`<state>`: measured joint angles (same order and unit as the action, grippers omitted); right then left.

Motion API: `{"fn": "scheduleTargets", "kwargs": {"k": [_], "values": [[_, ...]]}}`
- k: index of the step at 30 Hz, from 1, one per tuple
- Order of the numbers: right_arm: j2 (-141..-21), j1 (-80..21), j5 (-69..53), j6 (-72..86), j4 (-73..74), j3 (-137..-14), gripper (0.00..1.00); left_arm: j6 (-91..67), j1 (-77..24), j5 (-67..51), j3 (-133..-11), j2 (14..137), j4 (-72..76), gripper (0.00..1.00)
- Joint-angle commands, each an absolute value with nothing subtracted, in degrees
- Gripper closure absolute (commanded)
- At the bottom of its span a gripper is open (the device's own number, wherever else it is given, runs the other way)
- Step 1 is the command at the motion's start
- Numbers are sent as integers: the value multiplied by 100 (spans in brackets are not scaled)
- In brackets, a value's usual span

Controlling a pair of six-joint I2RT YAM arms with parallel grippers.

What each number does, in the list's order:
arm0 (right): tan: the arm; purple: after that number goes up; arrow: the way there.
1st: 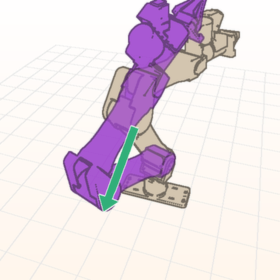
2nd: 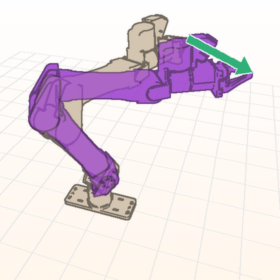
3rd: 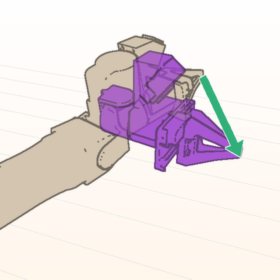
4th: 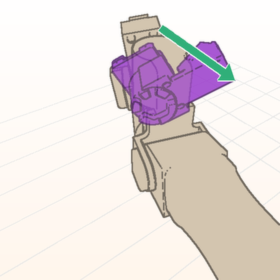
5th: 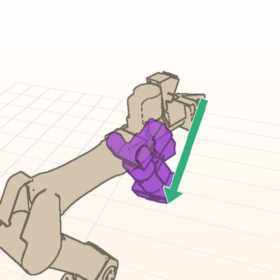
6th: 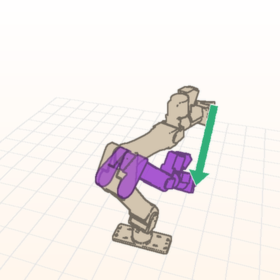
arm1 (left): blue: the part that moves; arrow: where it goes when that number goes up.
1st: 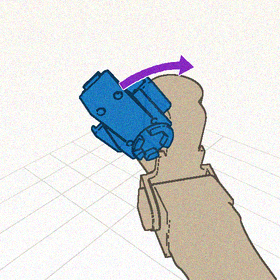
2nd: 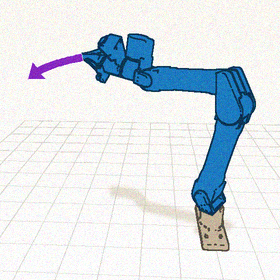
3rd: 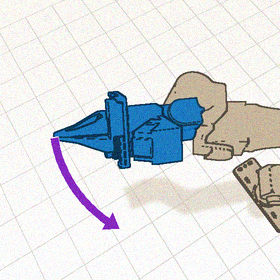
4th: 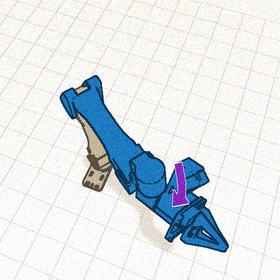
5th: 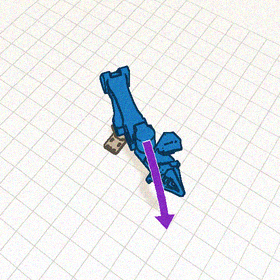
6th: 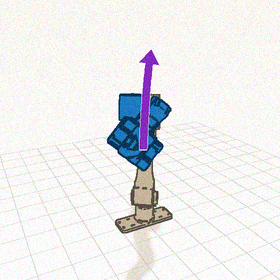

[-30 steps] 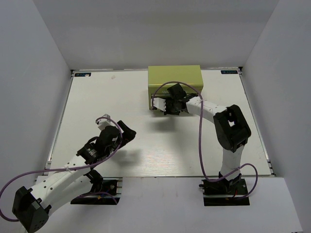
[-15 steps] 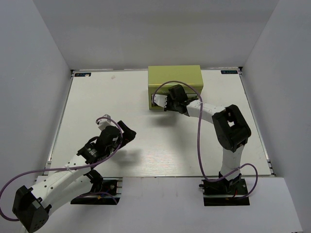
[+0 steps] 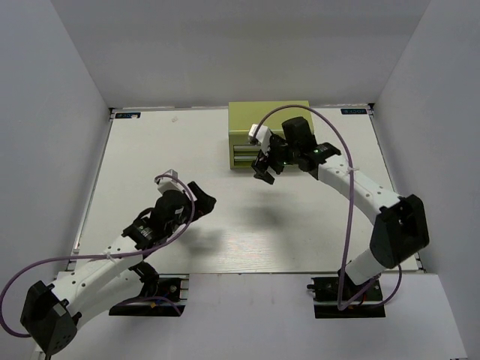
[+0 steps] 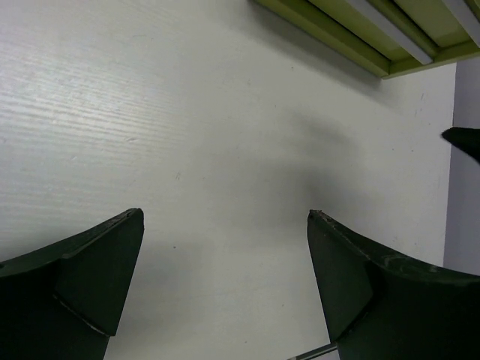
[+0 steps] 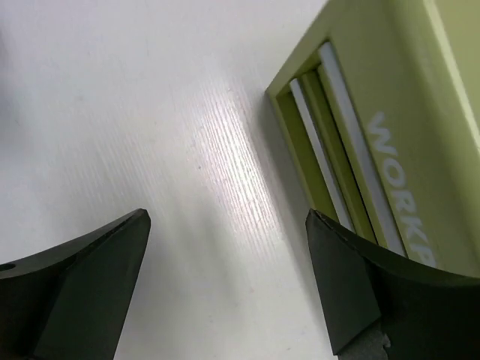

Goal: Sort the stationery into containers
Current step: Close the drawer

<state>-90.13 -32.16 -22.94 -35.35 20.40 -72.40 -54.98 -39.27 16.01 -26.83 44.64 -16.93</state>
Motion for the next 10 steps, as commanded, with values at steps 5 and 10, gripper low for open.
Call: {"fn": "scheduleTargets", "kwargs": {"k": [5,10], "values": [[-8087,-2980,-1287,-1468,1258,-6866,10,-4246,-3902,1161,-3401,5122,-940,0],[-7524,-2839,-669,-1354,565,-6277,10,-3964,-3902,950,-3656,5440,-704,0]]}}
